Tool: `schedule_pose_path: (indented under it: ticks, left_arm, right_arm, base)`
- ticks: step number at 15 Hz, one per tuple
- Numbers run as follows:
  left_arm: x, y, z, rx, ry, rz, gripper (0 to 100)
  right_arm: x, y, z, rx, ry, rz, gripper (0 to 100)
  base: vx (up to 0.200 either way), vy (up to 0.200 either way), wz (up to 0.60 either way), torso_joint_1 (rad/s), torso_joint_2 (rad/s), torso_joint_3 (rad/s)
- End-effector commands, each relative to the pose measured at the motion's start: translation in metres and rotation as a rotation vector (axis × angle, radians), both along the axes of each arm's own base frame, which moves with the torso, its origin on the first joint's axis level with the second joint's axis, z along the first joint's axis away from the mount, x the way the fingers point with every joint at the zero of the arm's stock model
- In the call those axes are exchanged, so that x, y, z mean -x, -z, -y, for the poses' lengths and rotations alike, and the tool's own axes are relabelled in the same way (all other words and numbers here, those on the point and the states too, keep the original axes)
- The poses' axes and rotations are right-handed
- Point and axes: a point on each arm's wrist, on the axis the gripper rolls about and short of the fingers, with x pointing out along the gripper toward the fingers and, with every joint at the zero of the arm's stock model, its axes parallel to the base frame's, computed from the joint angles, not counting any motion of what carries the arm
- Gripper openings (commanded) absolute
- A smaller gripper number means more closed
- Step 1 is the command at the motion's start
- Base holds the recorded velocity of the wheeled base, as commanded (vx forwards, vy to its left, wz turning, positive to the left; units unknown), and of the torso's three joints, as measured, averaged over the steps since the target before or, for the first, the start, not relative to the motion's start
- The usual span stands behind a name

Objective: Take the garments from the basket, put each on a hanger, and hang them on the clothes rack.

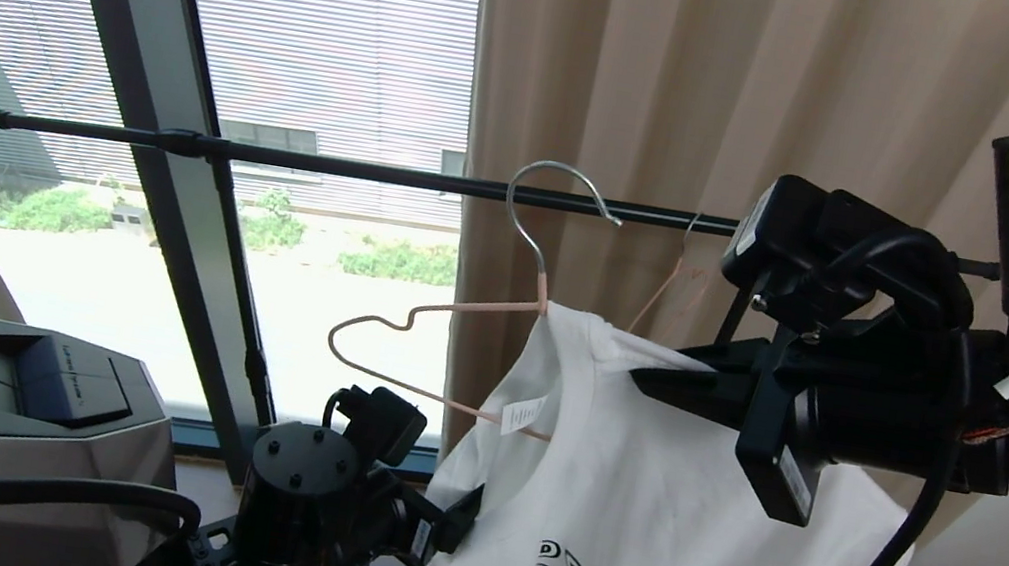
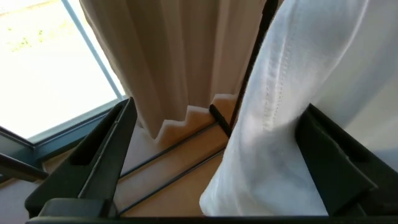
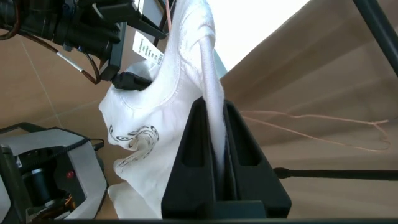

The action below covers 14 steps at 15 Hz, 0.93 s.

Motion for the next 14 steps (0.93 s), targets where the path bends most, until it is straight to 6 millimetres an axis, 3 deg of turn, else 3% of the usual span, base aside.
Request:
schedule_pose_path:
  ticks: [1,6,8,10,12,14]
  left_arm:
    - [0.001,0.000,0.000,0.004,0.000,0.004,100]
    - [0.001,-0.003,0.000,0.007,0.008,0.036,100]
    - [-0.008,-0.015,0.009,0.027,0.012,0.092,100]
    - [0.000,-0.023,0.003,0.024,-0.002,0.103,100]
    - [0.005,-0.054,-0.006,0.079,-0.009,0.173,100]
    - [0.005,-0.049,-0.006,0.065,-0.014,0.160,100]
  right_arm:
    - [0.002,-0.002,0.002,-0.008,0.002,0.005,0]
    - [0.001,0.000,0.010,-0.030,0.043,0.010,0]
    - [-0.012,-0.013,0.013,-0.102,0.078,0.048,0]
    - [-0.005,-0.025,0.006,-0.129,0.056,0.082,0]
    - [0.000,-0.045,0.004,-0.100,0.076,0.141,0]
    - [-0.002,-0.045,0.002,-0.096,0.071,0.149,0]
  base:
    - [0.000,0.000,0.00,0.000,0.00,0.000]
    - [0.000,0.000,0.00,0.000,0.00,0.000]
    - [0.000,0.000,0.00,0.000,0.00,0.000]
    - [0.000,0.000,0.00,0.000,0.00,0.000]
    - [0.000,0.000,0.00,0.000,0.00,0.000]
    - [0.000,0.000,0.00,0.000,0.00,0.000]
